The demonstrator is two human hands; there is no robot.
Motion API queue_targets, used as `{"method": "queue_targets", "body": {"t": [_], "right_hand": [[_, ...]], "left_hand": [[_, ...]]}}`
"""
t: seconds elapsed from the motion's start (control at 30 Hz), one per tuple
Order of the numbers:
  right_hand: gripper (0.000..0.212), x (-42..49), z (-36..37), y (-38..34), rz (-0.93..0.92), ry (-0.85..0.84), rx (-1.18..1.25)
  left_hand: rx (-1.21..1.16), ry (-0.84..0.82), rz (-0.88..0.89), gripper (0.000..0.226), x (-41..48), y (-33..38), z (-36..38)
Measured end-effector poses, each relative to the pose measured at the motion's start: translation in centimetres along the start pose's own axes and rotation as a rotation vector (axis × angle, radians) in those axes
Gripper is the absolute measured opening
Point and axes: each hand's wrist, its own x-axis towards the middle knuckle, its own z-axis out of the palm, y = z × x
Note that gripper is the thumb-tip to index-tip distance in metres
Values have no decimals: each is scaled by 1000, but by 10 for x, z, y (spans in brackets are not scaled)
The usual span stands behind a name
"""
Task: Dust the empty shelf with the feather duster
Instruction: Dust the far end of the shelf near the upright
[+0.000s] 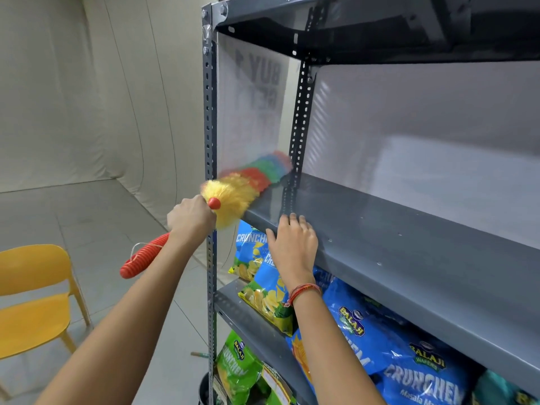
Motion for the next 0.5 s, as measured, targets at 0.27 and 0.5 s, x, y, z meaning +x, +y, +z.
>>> {"method": "queue_targets", "body": {"t": [0.27,0.5], "right_hand": [[50,0,2,1,-4,-4,-7],[49,0,2,1,4,-1,-20]], "left_hand": [[-8,13,105,19,9,26,12],[-71,-98,81,16,13,5,-2]]}}
